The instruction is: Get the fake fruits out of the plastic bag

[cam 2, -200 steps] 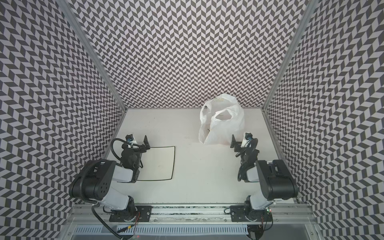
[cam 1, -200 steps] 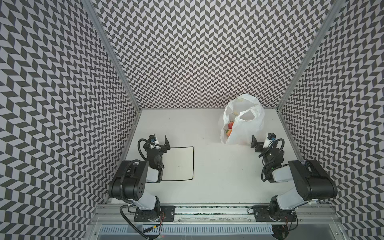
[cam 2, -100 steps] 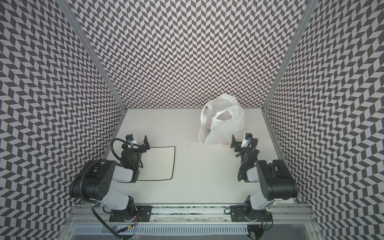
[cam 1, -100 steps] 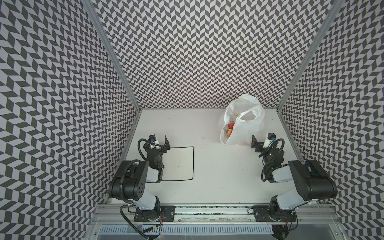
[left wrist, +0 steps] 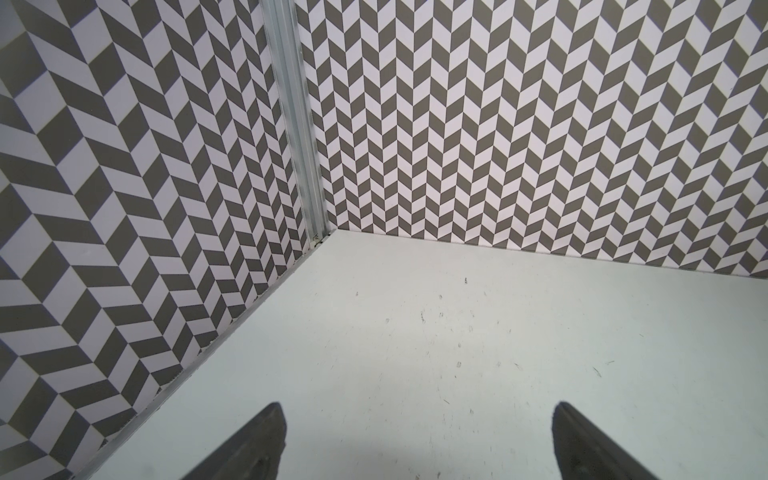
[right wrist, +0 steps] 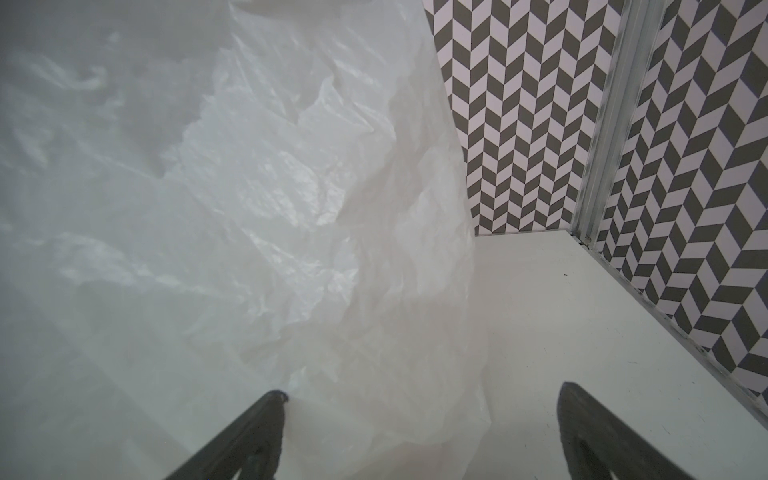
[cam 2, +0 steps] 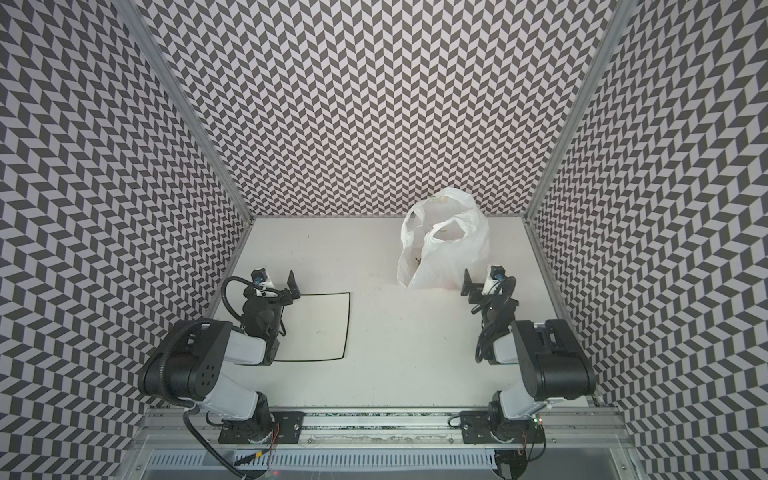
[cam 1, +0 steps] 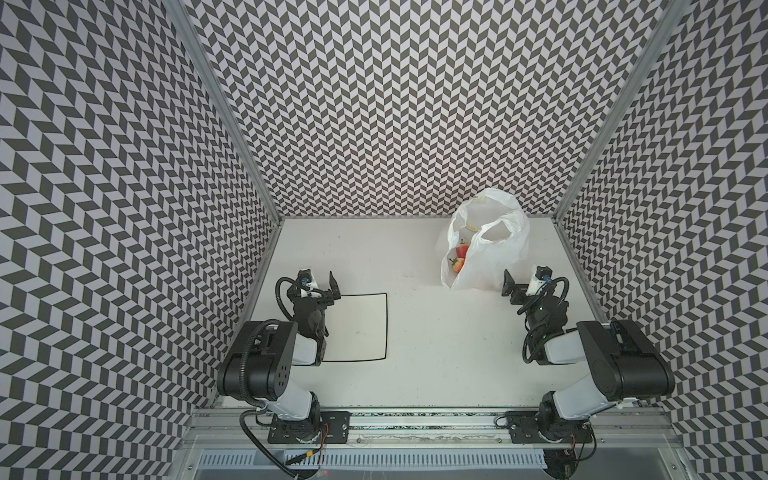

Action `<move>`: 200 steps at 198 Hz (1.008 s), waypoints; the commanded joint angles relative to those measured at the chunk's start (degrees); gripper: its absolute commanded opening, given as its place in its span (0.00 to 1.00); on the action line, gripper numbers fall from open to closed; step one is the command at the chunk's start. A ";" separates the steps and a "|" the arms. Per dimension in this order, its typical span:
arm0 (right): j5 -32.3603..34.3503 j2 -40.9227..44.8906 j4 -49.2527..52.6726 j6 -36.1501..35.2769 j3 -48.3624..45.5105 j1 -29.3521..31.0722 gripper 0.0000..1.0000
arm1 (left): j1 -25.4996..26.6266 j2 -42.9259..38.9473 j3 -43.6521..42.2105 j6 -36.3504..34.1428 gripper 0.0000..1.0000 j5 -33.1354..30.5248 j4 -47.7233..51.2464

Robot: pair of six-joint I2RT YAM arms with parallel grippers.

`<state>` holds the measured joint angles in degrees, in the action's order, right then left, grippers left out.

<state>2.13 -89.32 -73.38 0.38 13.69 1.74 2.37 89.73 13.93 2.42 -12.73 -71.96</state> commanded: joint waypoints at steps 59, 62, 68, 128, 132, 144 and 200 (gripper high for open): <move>14.28 11.20 -0.44 4.91 -4.71 0.17 1.00 | -0.09 -4.62 -0.77 -0.70 0.99 1.31 0.49; 14.31 12.50 0.20 4.98 -4.88 0.24 1.00 | -0.09 -5.37 -0.43 -0.80 0.99 1.57 1.97; 14.45 15.16 2.18 5.43 -5.17 0.22 1.00 | -0.04 -7.36 0.21 -1.13 0.99 2.18 4.67; 14.74 39.72 51.43 26.91 6.55 0.06 1.00 | 0.27 -22.03 8.72 6.19 0.96 10.69 25.19; 13.92 40.80 53.98 27.51 7.15 0.11 1.00 | 0.42 -22.46 9.99 7.07 0.96 12.16 27.08; 12.07 44.23 60.50 28.89 9.14 0.11 1.00 | 1.10 -23.21 13.78 9.55 0.95 16.15 32.25; -0.74 48.75 87.93 32.62 27.06 0.16 1.00 | 16.57 -21.01 31.69 15.71 0.97 20.44 47.73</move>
<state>9.21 -41.15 0.21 29.82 33.39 1.74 12.25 67.37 39.40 14.70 3.49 -33.34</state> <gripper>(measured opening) 0.996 0.966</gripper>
